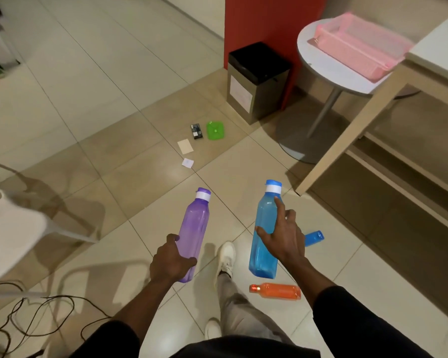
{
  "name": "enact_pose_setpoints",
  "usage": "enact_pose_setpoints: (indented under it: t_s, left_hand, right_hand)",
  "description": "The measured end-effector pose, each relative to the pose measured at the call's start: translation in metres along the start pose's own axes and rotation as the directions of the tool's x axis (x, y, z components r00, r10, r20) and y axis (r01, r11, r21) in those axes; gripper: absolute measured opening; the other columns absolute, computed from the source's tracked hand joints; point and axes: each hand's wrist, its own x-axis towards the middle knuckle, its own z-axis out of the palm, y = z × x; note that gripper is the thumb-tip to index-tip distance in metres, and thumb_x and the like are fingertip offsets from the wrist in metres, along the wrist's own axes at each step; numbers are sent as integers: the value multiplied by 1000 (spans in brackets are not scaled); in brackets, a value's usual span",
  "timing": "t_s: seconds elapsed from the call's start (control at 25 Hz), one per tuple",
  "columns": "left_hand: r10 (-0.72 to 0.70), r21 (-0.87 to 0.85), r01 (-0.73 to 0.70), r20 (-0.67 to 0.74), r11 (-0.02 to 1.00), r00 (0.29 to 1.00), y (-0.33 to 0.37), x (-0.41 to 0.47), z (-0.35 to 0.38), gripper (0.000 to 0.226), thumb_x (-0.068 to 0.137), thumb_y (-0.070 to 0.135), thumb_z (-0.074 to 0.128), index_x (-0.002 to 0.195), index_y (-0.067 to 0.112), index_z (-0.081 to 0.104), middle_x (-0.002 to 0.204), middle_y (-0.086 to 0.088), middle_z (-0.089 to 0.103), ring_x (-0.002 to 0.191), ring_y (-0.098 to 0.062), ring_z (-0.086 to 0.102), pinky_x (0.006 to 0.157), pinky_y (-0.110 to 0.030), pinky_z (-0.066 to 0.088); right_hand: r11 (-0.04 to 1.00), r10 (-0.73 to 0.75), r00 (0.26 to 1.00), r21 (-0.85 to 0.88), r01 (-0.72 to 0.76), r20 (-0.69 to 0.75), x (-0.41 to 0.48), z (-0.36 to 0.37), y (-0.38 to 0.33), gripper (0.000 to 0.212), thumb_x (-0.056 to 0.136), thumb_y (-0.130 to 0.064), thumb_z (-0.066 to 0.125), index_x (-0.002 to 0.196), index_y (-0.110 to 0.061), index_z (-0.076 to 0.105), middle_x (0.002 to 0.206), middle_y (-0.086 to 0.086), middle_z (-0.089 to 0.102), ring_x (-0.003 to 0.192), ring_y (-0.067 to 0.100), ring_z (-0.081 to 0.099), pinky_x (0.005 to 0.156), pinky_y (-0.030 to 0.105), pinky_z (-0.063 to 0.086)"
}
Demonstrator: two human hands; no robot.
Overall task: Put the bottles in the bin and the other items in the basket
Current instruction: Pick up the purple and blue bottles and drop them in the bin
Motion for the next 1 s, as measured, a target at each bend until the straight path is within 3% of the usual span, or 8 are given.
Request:
enact_pose_setpoints:
  t_s: [0.28,0.6,0.84,1.0]
  left_hand:
    - [-72,-13,72,-14,997,997,58,114,-49,89,66,44,92,138,19,46,112,-3,63,96,-26,65,78,-36,56]
    - [-23,1,23,-36,1000,999,148,245,-118,87,67,46,88,138,23,44,108,1,63,93,-27,66,81,-37,57]
    - [15,49,-16,12,999,1000,192,371,-163,83,72,46,88,137,22,43,111,2,64,92,-19,63,73,-28,47]
    - [63,91,-65,29,994,998,233,454,-209,85,72,47,89,139,21,44,113,2,63,92,-18,63,77,-30,54]
  right_hand:
    - [999,-31,996,-26,33,88,135,9,-51,100,88,-54,72,160,-30,8,121,3,43,85,16,52,65,28,44]
    - [996,-78,990,-38,83,119,280,-6,-104,99,87,-56,71,160,-31,8,122,2,42,85,15,55,65,27,49]
    - [999,-4,996,-42,8,93,395,0,-149,101,86,-57,72,159,-33,7,123,1,43,84,15,56,65,28,50]
    - [997,78,996,-29,-77,39,466,-10,-187,102,86,-58,72,159,-32,7,127,3,44,86,15,57,66,30,54]
